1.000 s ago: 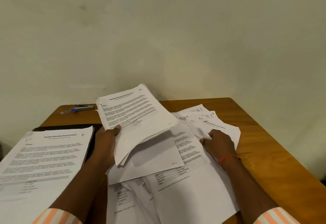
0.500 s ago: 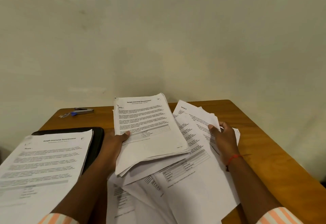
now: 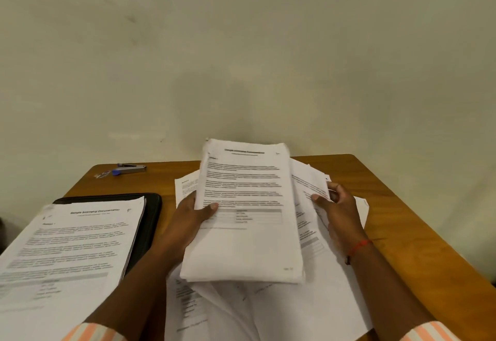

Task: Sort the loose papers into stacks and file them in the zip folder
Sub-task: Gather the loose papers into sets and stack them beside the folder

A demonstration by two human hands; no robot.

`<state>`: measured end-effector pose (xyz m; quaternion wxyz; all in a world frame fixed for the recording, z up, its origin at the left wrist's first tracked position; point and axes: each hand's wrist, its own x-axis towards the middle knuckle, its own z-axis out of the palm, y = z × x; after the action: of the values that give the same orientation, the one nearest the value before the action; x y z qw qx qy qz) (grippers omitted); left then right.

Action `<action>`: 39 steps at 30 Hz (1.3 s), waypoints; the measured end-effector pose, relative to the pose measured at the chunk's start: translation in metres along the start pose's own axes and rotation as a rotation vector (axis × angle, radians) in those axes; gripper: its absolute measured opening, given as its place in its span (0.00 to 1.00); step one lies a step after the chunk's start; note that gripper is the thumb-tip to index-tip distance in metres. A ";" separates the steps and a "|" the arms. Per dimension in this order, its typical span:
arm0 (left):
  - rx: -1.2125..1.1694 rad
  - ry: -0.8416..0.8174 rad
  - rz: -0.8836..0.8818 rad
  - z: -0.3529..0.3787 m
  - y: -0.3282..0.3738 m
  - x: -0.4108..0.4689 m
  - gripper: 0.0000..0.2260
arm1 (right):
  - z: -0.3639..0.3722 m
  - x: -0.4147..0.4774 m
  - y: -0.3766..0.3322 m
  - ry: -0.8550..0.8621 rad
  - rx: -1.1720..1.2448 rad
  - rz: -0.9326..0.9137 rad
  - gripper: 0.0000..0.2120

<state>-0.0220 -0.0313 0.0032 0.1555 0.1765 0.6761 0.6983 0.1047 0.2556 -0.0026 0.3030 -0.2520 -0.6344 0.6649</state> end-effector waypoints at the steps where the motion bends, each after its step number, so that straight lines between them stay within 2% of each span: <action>1: 0.012 -0.038 0.014 0.005 0.001 -0.002 0.12 | 0.003 -0.003 -0.003 -0.069 0.072 0.015 0.15; 3: 0.036 -0.097 0.031 0.014 -0.001 -0.004 0.13 | 0.010 -0.013 -0.009 -0.236 0.134 0.031 0.16; 5: 0.051 -0.119 0.026 0.019 -0.003 -0.004 0.13 | 0.011 -0.019 -0.008 -0.363 0.043 0.066 0.15; 7: 0.036 -0.116 -0.020 0.020 -0.006 -0.001 0.12 | 0.006 -0.018 0.001 -0.382 -0.124 0.090 0.12; 10: 0.022 -0.118 -0.062 0.018 -0.009 0.003 0.12 | -0.003 -0.012 0.003 -0.273 -0.468 0.071 0.04; 12: 0.021 -0.116 -0.071 0.018 -0.010 0.004 0.11 | -0.008 -0.012 -0.004 -0.348 -0.666 0.103 0.05; 14: 0.023 -0.116 -0.085 0.017 -0.011 0.005 0.11 | -0.011 -0.009 -0.006 -0.389 -0.730 0.130 0.06; 16: 0.040 -0.137 -0.093 0.016 -0.011 0.005 0.11 | -0.013 -0.004 -0.003 -0.303 -0.624 0.141 0.07; 19: 0.068 -0.177 -0.088 0.016 -0.011 0.004 0.10 | -0.013 0.002 -0.001 -0.042 -0.268 0.192 0.06; 24: 0.057 -0.197 -0.079 0.015 -0.013 0.005 0.10 | -0.026 0.006 -0.009 0.493 -0.106 -0.164 0.06; 27: 0.030 -0.204 -0.081 0.014 -0.012 0.004 0.13 | -0.039 0.009 -0.012 0.702 0.168 -0.263 0.06; 29: 0.036 -0.211 -0.076 0.014 -0.012 0.004 0.14 | -0.042 0.011 -0.013 0.719 0.333 -0.282 0.13; 31: 0.036 -0.198 -0.070 0.013 -0.010 0.005 0.12 | -0.041 0.010 -0.013 0.693 0.394 -0.274 0.15; 35: -0.052 -0.143 -0.045 0.004 -0.005 0.008 0.19 | -0.033 0.006 -0.013 0.631 0.378 -0.239 0.13; 39: -0.222 -0.131 -0.031 -0.010 0.001 0.008 0.20 | -0.025 0.003 -0.015 0.515 0.429 -0.211 0.10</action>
<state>-0.0341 -0.0367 0.0043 0.2287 0.1931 0.5857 0.7533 0.1221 0.2754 0.0112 0.5662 -0.2754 -0.4056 0.6626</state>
